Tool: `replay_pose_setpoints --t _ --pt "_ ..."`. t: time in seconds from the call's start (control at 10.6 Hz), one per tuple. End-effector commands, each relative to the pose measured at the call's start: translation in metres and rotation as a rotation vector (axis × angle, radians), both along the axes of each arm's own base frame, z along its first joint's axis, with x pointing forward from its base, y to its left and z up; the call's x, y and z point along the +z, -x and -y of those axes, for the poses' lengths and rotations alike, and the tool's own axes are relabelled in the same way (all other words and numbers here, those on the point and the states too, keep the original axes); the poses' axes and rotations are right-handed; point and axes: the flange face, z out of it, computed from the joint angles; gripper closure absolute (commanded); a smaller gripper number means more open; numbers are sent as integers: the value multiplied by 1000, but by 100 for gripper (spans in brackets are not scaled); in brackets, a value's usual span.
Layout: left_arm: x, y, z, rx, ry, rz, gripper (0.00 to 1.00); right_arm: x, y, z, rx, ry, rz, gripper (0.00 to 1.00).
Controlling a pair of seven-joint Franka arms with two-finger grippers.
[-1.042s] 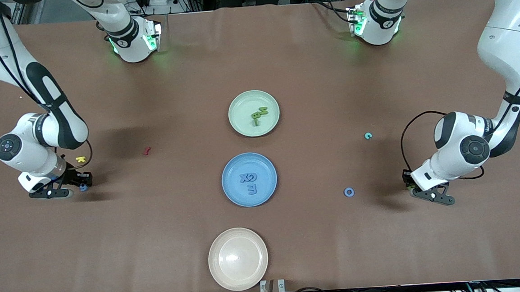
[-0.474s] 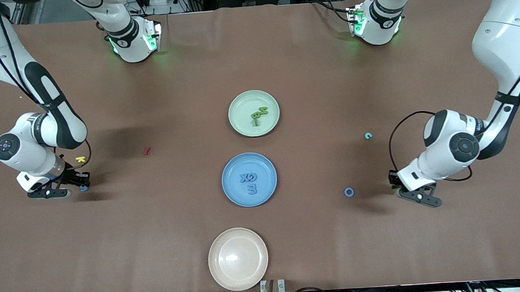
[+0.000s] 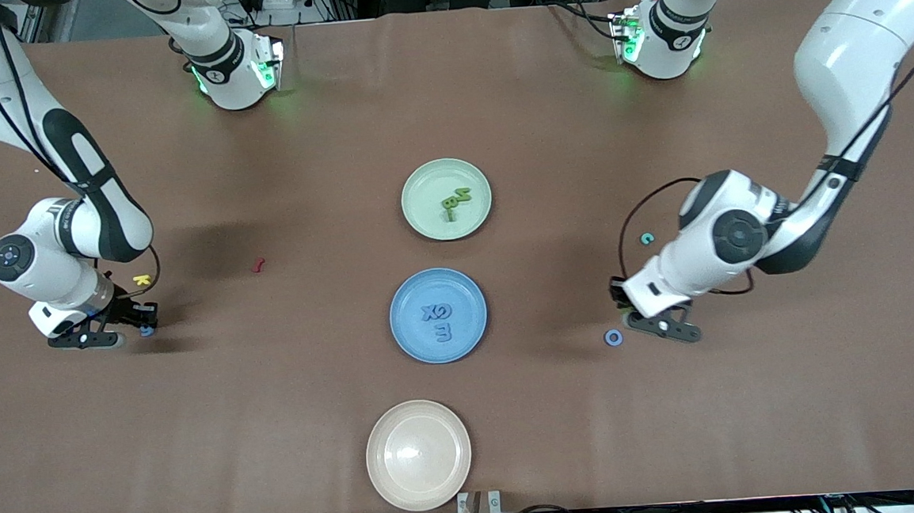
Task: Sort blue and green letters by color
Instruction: 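Place green u on the green plate while the right gripper grasps 6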
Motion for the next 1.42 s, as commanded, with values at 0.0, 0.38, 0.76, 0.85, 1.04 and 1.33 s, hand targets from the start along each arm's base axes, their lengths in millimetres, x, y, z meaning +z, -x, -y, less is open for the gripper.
replay_pose_setpoints --t 0.0,0.38,0.76,0.85,1.04,1.33 --pt "12 56 108 101 -29 -20 100 10 -4 -19 -32 -7 15 89" --pt "13 153 242 248 -45 -41 100 25 -22 -63 -129 -20 48 91" --pt "-19 264 331 369 -112 -30 100 56 -54 -170 -222 -65 130 91" --pt "-24 274 337 391 -123 -30 79 67 -62 -198 -260 -118 129 91" --pt "-19 281 343 457 -115 -34 0 97 -75 -262 -239 -175 72 91" --pt "25 217 308 518 -70 49 0 115 -70 -353 -116 -152 12 91"
